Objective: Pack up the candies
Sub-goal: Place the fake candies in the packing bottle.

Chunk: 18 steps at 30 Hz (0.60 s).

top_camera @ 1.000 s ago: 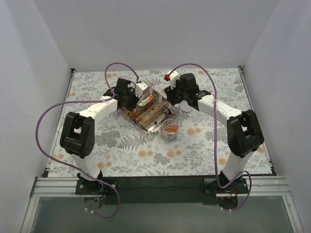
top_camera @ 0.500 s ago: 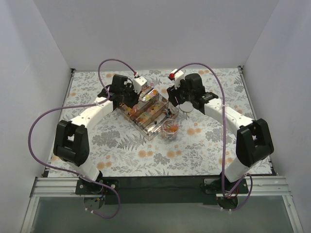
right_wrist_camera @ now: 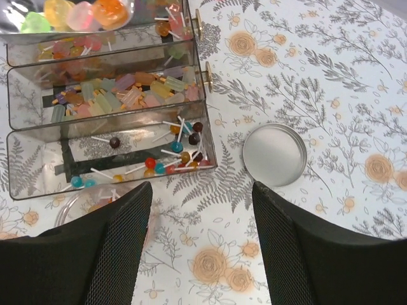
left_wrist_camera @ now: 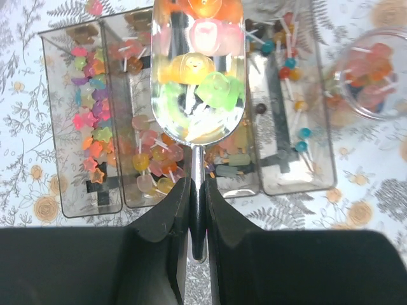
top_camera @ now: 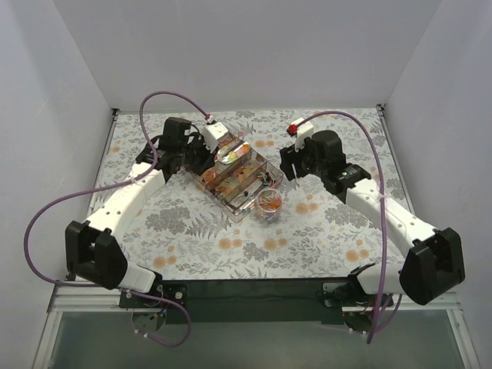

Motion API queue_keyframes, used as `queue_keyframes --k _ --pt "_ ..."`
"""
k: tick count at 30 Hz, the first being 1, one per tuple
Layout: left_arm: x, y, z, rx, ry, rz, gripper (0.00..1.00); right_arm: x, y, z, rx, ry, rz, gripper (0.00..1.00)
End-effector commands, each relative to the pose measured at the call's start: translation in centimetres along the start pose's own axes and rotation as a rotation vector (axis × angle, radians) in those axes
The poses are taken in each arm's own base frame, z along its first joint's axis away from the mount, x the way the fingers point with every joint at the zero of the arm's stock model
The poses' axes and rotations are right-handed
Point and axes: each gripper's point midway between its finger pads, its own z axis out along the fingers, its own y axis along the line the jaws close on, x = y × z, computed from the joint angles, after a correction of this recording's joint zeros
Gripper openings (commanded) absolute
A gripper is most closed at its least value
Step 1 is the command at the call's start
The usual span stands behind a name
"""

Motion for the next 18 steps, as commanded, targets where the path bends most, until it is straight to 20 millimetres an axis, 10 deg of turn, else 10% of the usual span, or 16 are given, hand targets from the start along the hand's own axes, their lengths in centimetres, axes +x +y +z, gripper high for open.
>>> queue_keyframes --k 1,18 --pt "-2.2 -2.9 -3.8 0.060 -0.045 0.084 0.00 -0.2 -0.2 -2.7 0.047 -0.026 0.038 0.71" --pt "0.5 -13.7 -5.7 0.174 0.209 0.165 0.00 4.7 -0.1 -8.0 0.108 0.008 0.110 0.71"
